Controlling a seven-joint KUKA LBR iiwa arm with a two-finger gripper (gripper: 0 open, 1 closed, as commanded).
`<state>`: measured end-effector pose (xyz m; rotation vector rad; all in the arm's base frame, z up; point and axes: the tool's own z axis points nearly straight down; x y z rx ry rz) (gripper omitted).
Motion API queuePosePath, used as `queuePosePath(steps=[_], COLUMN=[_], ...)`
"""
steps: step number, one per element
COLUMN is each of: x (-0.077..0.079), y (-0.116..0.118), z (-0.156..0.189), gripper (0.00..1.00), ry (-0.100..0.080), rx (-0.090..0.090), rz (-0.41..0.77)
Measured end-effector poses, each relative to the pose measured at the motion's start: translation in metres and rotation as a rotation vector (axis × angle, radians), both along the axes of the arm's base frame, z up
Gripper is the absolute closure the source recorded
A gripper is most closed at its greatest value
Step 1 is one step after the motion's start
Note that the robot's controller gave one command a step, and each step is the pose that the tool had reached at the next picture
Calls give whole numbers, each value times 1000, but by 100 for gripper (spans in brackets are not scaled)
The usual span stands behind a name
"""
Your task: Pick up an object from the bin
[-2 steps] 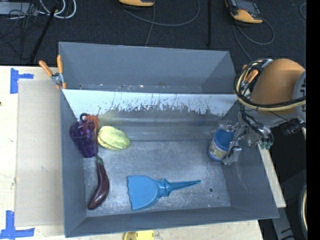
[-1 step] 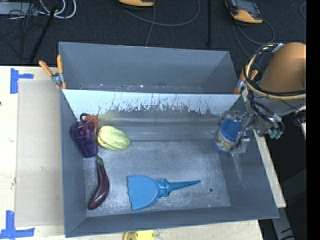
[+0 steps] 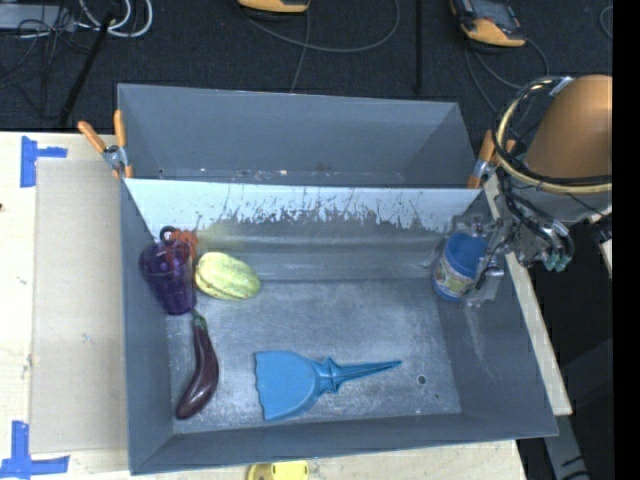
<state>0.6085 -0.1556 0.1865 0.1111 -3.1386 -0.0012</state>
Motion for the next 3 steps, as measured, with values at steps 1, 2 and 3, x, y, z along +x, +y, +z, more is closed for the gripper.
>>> queuePosePath(steps=[1,2,3], x=[-32,-33,-23], y=[10,11,6], z=[-25,-16,50], gripper=[100,100,100], ry=[-10,13,0], rx=[-3,5,1], rz=[81,84,120])
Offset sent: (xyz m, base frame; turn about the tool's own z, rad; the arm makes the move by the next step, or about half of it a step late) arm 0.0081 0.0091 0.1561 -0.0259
